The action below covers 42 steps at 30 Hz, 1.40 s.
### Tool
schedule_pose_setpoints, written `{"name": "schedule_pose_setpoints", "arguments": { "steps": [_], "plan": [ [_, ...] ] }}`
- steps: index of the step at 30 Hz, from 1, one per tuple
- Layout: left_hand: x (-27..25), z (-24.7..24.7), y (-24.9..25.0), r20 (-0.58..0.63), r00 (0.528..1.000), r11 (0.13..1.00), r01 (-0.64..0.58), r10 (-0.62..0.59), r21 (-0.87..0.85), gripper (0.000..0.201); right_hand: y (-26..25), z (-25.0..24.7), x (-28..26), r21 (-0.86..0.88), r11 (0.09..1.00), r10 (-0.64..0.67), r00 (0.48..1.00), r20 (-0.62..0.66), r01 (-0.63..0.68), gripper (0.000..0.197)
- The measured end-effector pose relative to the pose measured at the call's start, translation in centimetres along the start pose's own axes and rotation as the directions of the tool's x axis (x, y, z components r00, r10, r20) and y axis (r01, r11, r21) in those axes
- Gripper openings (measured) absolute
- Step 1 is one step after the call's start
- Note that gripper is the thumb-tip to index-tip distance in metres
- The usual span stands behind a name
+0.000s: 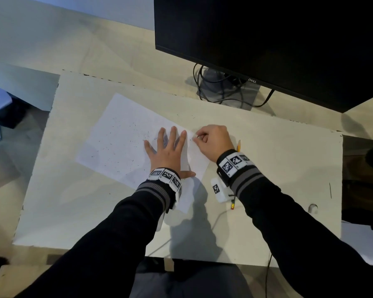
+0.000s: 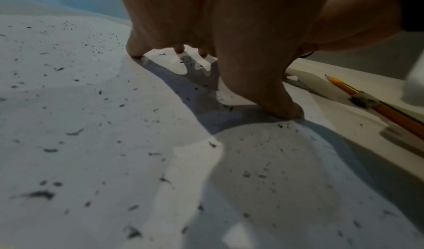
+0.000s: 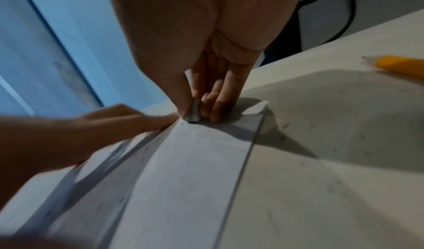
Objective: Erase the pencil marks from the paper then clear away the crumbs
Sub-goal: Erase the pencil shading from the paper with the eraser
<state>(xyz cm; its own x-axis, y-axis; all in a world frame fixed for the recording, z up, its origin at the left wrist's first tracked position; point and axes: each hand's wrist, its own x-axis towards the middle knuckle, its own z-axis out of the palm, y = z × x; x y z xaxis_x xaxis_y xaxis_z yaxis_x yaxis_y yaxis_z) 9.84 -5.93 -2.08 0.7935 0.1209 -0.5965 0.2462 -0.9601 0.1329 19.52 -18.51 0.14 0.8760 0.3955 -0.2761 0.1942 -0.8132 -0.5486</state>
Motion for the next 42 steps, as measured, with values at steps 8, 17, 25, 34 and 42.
{"name": "schedule_pose_setpoints", "arguments": {
  "steps": [8,17,25,34,42],
  "plan": [
    [0.1,-0.1,0.1,0.011,1.0,1.0,0.005,-0.005,0.006,0.131,-0.3,0.6,-1.0,-0.006,1.0,-0.023,0.999,0.039,0.023,0.01],
    [0.2,0.0,0.0,0.006,1.0,1.0,0.003,-0.003,0.023,0.129,0.0,-0.1,-1.9,-0.029,0.999,-0.016,0.995,0.099,0.019,0.01],
    [0.2,0.1,0.1,-0.004,1.0,0.999,-0.009,0.009,0.047,0.123,-0.1,0.4,-3.2,-0.038,0.999,-0.026,0.993,0.112,0.03,0.011],
    [0.1,0.1,0.0,-0.007,1.0,0.999,-0.006,0.007,0.049,0.123,0.3,0.9,-3.9,-0.053,0.999,-0.002,0.997,0.08,0.006,0.011],
    [0.0,-0.1,0.0,0.002,1.0,0.999,-0.004,0.004,0.055,0.122,1.4,-0.5,-2.5,-0.077,0.994,0.07,0.997,-0.033,-0.072,0.014]
  ]
}}
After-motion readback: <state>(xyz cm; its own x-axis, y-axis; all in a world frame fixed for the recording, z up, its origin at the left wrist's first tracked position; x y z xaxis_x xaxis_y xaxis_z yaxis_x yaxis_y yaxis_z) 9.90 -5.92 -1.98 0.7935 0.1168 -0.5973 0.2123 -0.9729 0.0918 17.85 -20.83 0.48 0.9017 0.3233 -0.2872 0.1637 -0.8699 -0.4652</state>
